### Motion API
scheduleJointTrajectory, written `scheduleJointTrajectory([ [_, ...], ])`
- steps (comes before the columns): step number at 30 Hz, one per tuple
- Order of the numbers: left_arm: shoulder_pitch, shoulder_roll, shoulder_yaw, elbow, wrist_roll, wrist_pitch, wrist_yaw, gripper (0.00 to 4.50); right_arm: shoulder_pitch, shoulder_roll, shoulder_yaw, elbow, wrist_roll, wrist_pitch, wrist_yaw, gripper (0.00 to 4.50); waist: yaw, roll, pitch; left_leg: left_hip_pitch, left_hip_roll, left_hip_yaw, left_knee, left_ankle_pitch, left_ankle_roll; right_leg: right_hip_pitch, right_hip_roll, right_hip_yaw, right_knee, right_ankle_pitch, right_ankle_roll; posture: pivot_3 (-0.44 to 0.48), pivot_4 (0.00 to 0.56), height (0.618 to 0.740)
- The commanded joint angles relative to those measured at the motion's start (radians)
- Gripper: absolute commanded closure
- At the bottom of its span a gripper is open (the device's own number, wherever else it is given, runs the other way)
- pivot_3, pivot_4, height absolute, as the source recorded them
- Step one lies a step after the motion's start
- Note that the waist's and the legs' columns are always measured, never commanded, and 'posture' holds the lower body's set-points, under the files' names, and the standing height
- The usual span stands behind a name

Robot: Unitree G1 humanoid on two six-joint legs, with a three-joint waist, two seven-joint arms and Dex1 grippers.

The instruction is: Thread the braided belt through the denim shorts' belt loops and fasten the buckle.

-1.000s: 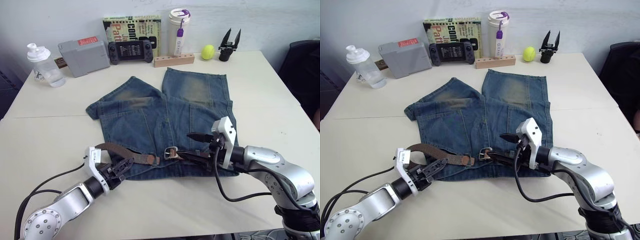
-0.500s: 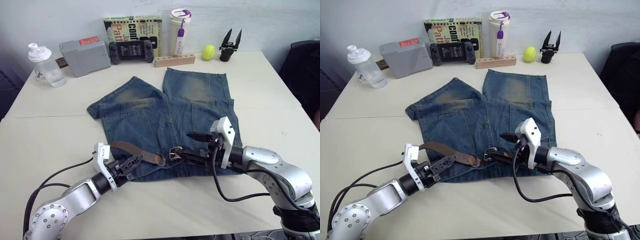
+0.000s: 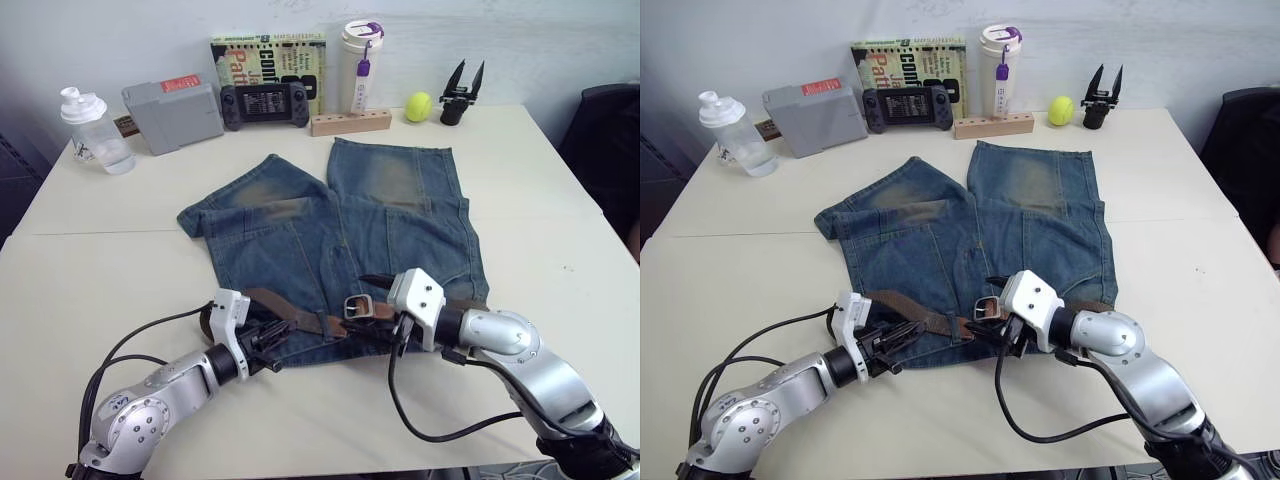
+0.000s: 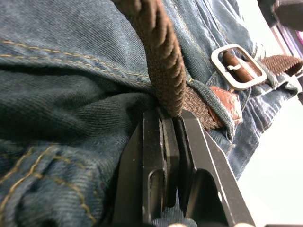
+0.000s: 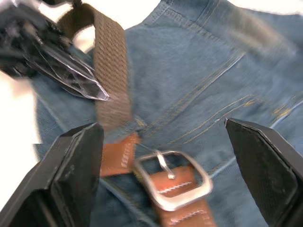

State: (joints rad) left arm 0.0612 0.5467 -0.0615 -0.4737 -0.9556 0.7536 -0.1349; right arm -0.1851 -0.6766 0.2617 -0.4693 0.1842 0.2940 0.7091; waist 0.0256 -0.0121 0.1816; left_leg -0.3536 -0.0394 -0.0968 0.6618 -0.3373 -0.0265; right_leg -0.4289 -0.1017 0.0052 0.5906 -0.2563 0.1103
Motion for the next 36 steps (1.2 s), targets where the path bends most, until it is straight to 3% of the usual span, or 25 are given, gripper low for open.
scheduleJointTrajectory([
  [1,0.017,0.027,-0.069,-0.016,0.137,-0.016,-0.054,4.5,-0.005,-0.028,0.021,0.041,-0.128,-0.206,0.022,0.16,-0.001,0.0,0.0,0.0,0.0,0.0,0.0,0.0,0.0,0.0,0.0,0.0,0.0,0.0,0.0,0.0,0.15,0.708],
  [10,0.014,0.054,-0.154,-0.012,0.375,-0.072,-0.132,4.5,-0.008,-0.025,0.03,0.141,-0.282,-0.416,0.026,0.16,0.0,0.0,0.0,0.001,0.0,0.0,0.0,0.0,0.0,0.001,0.0,0.0,0.0,0.0,0.0,0.0,0.15,0.708],
  [24,0.021,0.008,-0.125,-0.033,0.414,-0.033,-0.166,4.5,-0.037,0.043,0.073,0.174,-0.394,-0.499,0.021,0.16,-0.001,0.001,-0.001,0.001,0.0,-0.001,0.0,0.0,0.0,0.002,0.0,0.0,0.001,0.0,0.0,0.0,0.15,0.708],
  [36,0.028,-0.021,-0.108,-0.039,0.435,-0.015,-0.182,4.5,-0.101,0.026,0.083,0.179,-0.429,-0.557,0.059,0.16,-0.001,0.001,-0.001,0.001,0.0,-0.002,0.0,0.0,0.0,0.002,0.0,0.0,0.001,0.003,0.005,0.0,0.15,0.708],
])
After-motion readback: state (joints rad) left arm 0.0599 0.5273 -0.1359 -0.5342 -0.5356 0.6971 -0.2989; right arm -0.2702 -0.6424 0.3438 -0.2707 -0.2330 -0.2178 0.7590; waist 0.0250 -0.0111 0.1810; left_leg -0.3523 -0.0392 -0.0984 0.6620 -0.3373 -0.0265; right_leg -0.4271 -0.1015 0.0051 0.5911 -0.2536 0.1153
